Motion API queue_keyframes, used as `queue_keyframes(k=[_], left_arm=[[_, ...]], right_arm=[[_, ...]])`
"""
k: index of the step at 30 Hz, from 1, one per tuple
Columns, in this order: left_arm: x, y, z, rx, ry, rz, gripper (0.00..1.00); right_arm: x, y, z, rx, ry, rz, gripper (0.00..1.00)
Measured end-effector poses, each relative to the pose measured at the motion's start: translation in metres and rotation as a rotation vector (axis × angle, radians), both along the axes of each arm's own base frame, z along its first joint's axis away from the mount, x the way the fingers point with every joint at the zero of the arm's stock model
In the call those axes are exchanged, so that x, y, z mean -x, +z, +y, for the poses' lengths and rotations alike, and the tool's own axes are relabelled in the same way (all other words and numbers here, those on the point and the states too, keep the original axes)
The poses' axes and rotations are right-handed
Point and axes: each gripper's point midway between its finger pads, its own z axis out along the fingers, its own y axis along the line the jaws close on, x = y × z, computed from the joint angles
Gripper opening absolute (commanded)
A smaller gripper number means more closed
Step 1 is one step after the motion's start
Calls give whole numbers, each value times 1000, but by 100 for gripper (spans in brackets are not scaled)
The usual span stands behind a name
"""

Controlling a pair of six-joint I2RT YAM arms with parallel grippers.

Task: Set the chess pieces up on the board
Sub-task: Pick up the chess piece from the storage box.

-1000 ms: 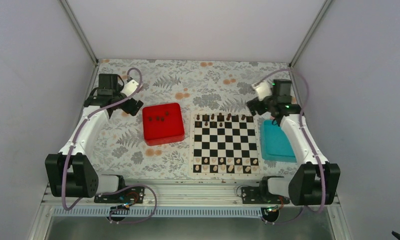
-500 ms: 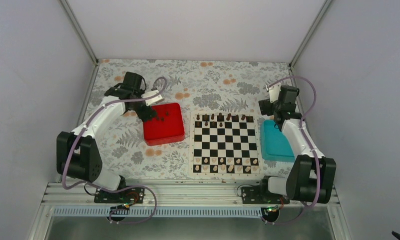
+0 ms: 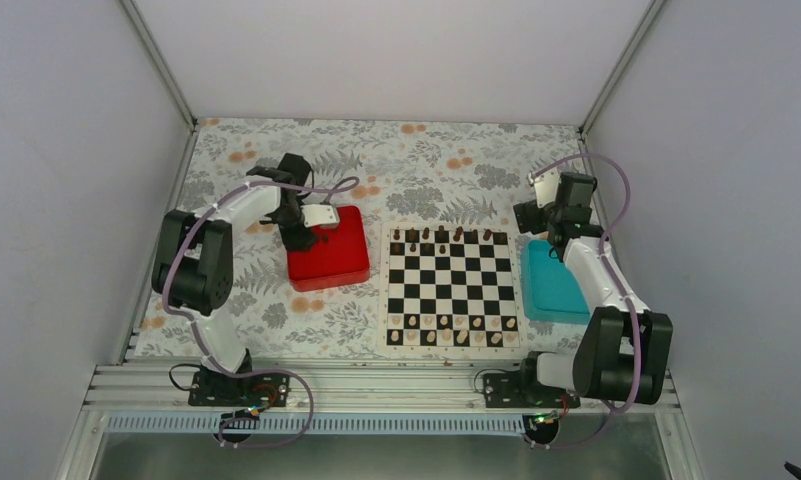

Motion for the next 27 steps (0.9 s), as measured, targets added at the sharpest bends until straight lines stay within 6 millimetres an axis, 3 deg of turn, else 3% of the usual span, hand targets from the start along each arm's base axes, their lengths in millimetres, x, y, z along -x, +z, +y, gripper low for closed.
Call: queue_keyframes(k=[3, 11, 17, 27], left_arm=[[1, -12, 4, -31, -16, 33, 61], [-20, -13, 6, -73, -34, 3, 60], [-20, -27, 10, -107, -44, 32, 59], [-19, -27, 15, -137, -53, 36, 43]], right_arm=[[1, -6, 3, -11, 13, 19, 100], [4, -17, 8, -35, 35, 61, 100], [5, -24, 10, -44, 43, 87, 100], [6, -26, 12, -51, 51, 92, 100]])
